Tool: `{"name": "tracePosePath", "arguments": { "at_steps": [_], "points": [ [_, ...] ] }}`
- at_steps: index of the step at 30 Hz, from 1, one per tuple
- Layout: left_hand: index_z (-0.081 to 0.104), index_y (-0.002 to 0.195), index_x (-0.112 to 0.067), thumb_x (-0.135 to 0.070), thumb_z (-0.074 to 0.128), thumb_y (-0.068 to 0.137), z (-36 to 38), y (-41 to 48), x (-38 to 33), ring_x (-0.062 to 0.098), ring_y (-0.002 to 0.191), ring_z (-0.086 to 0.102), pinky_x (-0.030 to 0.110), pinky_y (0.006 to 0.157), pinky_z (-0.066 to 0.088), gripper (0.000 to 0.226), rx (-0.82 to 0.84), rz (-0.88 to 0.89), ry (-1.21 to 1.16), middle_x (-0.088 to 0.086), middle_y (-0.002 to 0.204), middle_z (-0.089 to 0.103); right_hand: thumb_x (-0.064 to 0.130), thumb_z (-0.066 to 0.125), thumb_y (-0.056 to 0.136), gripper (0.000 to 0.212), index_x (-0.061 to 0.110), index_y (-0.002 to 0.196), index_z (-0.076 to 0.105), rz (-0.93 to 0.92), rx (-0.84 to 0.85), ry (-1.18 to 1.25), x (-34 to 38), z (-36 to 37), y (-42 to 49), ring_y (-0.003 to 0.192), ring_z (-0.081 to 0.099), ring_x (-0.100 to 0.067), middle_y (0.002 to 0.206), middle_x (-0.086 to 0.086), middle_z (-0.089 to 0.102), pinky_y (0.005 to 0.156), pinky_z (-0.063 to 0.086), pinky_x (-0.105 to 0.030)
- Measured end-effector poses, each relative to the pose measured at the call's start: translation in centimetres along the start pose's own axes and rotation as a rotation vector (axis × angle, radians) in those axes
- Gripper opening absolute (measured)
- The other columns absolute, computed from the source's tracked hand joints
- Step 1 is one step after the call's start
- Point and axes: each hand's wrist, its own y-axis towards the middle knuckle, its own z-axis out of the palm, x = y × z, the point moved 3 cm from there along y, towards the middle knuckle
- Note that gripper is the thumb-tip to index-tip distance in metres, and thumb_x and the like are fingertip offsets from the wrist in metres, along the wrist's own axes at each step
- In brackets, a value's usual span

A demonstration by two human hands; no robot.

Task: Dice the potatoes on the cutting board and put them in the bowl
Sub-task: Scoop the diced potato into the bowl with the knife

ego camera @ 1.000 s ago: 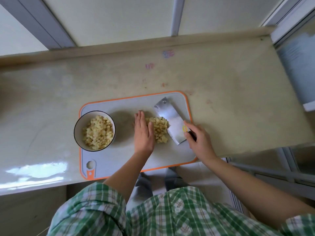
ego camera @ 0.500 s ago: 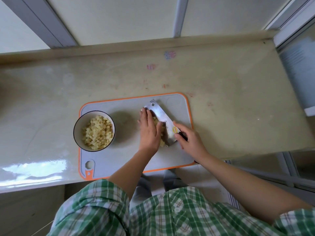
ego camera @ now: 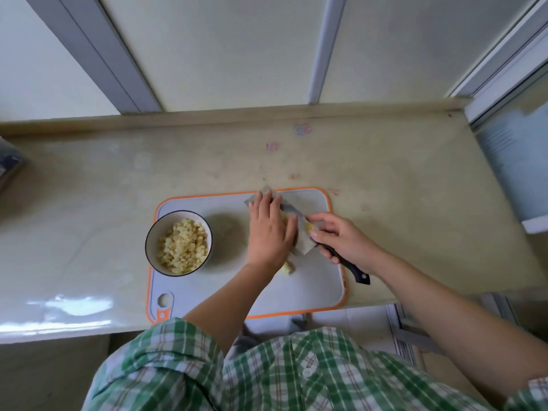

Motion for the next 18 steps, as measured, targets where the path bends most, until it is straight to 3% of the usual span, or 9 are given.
{"name": "tracePosePath", "arguments": {
  "at_steps": [4, 8, 11, 15, 18],
  "points": [
    [0.049, 0.133, -0.012, -0.054, 0.041, 0.090, -3.2, -0.4, 0.8, 0.034, 0.139, 0.025, 0.037, 0.117, 0.010, 0.060, -0.081, -0.001, -0.011, 0.017, 0.140, 0.041, 0.005, 0.052, 0.097, 0.031, 0.010, 0.128, 0.051, 0.000, 0.116, -0.056, 3.6, 1.8, 0.2, 0.048, 0.042, -0.012, 0.080, -0.009, 0.052, 0.037, 0.033, -0.020],
    [0.056, 0.116, -0.016, -0.044, 0.046, 0.088, -5.7, -1.5, 2.9, 0.031, 0.128, 0.036, 0.043, 0.107, 0.031, 0.041, -0.143, -0.031, -0.045, 0.010, 0.126, 0.048, 0.005, 0.053, 0.097, 0.029, 0.010, 0.126, 0.051, 0.035, 0.205, -0.122, 5.9, 4.7, 0.4, 0.046, 0.043, -0.010, 0.080, -0.010, 0.051, 0.038, 0.034, -0.019],
    [0.058, 0.108, -0.016, -0.042, 0.043, 0.086, -7.4, -2.8, 4.3, 0.026, 0.122, 0.039, 0.028, 0.098, 0.030, 0.037, -0.179, -0.078, -0.081, 0.007, 0.120, 0.050, 0.006, 0.054, 0.096, 0.031, 0.006, 0.126, 0.050, 0.045, 0.283, -0.178, 7.1, 6.9, 0.9, 0.046, 0.044, -0.010, 0.079, -0.012, 0.048, 0.037, 0.035, -0.019],
    [0.058, 0.100, -0.016, -0.041, 0.042, 0.084, -9.1, -4.1, 5.7, 0.023, 0.114, 0.042, 0.032, 0.093, 0.035, 0.033, -0.226, -0.148, -0.167, 0.006, 0.115, 0.050, 0.005, 0.054, 0.096, 0.029, 0.006, 0.125, 0.050, 0.054, 0.361, -0.267, 8.7, 9.2, 1.4, 0.047, 0.045, -0.010, 0.075, -0.009, 0.050, 0.037, 0.036, -0.020],
    [0.058, 0.099, -0.014, -0.032, 0.049, 0.086, -9.9, -4.8, 6.7, 0.020, 0.106, 0.043, 0.027, 0.087, 0.034, 0.023, -0.260, -0.196, -0.220, 0.004, 0.111, 0.050, 0.003, 0.053, 0.097, 0.030, 0.005, 0.127, 0.049, 0.087, 0.411, -0.342, 9.8, 10.7, 1.7, 0.049, 0.045, -0.013, 0.076, -0.011, 0.049, 0.038, 0.037, -0.021]
  ]
}}
